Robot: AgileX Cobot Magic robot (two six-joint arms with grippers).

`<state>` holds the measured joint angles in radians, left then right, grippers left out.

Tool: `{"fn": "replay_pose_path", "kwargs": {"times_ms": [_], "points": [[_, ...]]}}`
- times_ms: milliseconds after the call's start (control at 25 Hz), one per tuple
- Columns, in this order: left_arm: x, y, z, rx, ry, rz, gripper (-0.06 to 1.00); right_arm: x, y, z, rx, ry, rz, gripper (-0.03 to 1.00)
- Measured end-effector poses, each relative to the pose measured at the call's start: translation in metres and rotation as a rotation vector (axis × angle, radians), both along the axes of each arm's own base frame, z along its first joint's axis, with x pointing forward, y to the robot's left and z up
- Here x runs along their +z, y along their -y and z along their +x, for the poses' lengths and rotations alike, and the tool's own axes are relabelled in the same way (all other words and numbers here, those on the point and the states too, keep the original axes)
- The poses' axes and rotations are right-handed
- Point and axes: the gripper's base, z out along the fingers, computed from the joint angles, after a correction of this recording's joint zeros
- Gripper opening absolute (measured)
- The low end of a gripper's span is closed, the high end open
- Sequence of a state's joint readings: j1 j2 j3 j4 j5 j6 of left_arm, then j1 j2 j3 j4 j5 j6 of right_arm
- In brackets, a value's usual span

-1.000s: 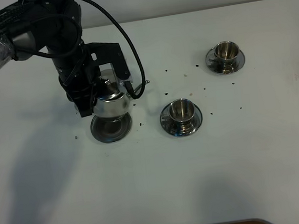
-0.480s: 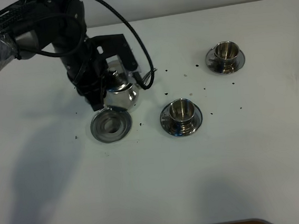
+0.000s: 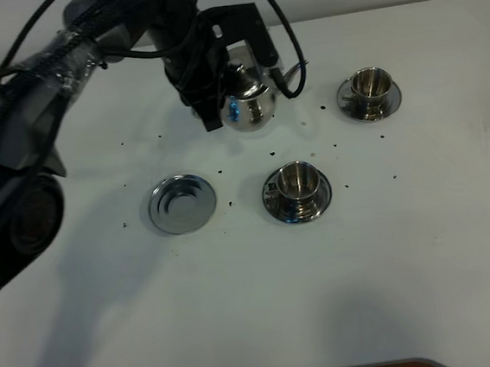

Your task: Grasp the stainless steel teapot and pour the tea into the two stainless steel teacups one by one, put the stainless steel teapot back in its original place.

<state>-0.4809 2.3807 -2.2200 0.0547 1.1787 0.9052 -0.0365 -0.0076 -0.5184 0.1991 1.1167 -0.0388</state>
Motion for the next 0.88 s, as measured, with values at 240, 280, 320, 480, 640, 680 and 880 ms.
{"fn": "replay_pose_path", "kwargs": {"times_ms": [240,280,320,480,640,680,880], "points": [[-0.010,0.011,0.012,-0.029,0.012,-0.036,0.24,0.000,0.000,0.000,0.000,0.000,0.000,0.24],[-0.011,0.011,0.012,-0.033,0.011,-0.035,0.24,0.000,0.000,0.000,0.000,0.000,0.000,0.24],[-0.011,0.011,0.013,-0.040,0.015,-0.034,0.24,0.000,0.000,0.000,0.000,0.000,0.000,0.24],[-0.010,0.012,0.015,-0.085,0.039,-0.030,0.24,0.000,0.000,0.000,0.000,0.000,0.000,0.24],[-0.010,0.012,0.019,-0.142,0.095,-0.023,0.24,0.000,0.000,0.000,0.000,0.000,0.000,0.24],[-0.009,0.013,0.020,-0.152,0.108,-0.022,0.24,0.000,0.000,0.000,0.000,0.000,0.000,0.24],[-0.012,0.014,0.026,-0.195,0.169,0.001,0.24,0.000,0.000,0.000,0.000,0.000,0.000,0.24]]}}
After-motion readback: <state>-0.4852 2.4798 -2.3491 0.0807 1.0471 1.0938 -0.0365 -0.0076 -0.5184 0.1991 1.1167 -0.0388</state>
